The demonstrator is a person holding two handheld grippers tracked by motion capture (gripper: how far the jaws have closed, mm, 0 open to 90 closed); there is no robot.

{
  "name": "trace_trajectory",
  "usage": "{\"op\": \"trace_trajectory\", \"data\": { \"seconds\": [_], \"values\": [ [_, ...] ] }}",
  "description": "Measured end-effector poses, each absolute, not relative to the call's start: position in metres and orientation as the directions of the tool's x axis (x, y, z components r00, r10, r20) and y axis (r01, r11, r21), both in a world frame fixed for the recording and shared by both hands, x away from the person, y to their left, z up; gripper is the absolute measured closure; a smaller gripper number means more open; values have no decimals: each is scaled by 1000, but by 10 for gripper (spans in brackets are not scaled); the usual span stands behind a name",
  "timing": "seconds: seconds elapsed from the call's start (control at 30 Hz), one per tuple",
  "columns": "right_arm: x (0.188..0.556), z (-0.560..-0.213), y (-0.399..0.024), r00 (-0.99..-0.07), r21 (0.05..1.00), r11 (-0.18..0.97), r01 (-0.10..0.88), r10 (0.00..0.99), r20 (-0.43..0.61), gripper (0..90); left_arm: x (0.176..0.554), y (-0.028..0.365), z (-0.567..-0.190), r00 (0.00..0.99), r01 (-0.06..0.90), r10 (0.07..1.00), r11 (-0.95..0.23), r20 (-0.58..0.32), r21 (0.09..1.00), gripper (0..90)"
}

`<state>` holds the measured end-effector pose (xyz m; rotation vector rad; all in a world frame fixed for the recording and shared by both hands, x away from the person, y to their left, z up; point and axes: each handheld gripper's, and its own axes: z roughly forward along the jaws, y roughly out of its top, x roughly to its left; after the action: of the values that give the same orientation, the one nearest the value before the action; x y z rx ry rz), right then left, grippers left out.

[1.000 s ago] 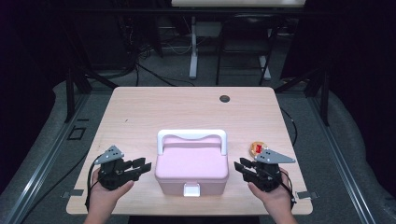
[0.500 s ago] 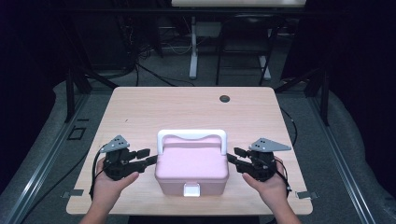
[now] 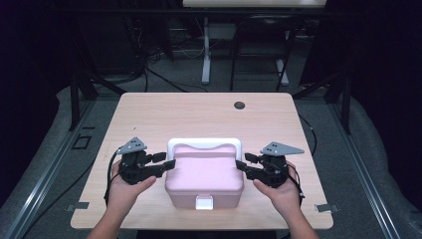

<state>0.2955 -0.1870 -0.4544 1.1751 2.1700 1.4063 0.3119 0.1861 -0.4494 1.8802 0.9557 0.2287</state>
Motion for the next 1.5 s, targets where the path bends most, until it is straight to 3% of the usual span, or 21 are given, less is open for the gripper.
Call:
{"op": "trace_trajectory", "data": {
  "seconds": [0.5,0.7,0.87,1.5],
  "values": [
    [310,-459,-182,-619,860,162,483,758,205,544,326,181,-454,651,537,717,-203,-249,819,532],
    [309,-459,-178,-639,866,174,469,744,196,586,323,178,-455,671,510,704,-214,-230,833,595],
    [303,-458,-178,-636,878,190,440,756,155,671,320,180,-454,673,495,709,-221,-210,840,678],
    [296,-455,-179,-657,881,215,422,742,134,736,308,179,-452,684,465,710,-248,-167,850,736]
  ]
}}
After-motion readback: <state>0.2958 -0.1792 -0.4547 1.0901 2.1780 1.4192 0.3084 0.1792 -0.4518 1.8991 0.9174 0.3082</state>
